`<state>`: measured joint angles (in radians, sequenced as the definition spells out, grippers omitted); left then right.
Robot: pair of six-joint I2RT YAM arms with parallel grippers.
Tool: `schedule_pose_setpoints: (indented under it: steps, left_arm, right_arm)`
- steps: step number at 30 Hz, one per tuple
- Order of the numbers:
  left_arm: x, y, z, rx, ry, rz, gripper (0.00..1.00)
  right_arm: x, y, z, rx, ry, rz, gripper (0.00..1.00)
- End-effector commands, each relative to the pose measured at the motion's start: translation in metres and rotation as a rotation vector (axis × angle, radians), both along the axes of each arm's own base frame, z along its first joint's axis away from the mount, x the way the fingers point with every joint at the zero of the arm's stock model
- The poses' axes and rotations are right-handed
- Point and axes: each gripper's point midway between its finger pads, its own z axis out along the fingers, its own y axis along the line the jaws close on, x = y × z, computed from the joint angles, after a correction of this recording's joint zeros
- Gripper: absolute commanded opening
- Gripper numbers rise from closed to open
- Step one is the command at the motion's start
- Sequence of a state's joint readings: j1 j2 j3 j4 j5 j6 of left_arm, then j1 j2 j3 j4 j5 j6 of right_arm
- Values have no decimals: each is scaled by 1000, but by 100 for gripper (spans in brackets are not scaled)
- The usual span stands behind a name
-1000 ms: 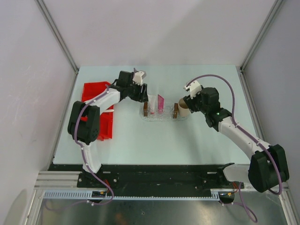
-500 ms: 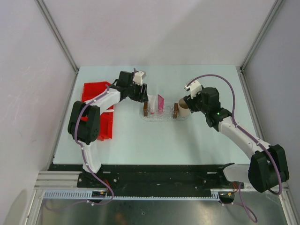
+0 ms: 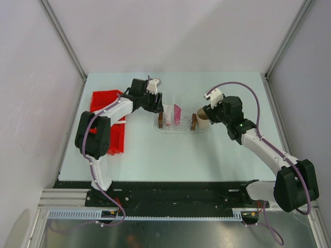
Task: Prepare toiletry sets of a toothbrush and toothpaste on the tray
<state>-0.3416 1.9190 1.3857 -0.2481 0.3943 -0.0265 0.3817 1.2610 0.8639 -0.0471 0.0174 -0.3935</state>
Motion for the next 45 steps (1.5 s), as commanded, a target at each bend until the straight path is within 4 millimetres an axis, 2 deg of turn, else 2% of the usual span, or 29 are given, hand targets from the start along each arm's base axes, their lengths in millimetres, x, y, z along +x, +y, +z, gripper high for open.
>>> schedule_pose_setpoints:
  steps: [1,45]
  left_arm:
    - [-2,-3,1,-15,9,31,58]
    - [-15,15,-4,8,17,34,57]
  right_arm:
    - [0,0,7,22,-27,-2,63]
    - [-1,0,-2,26,6,16,63]
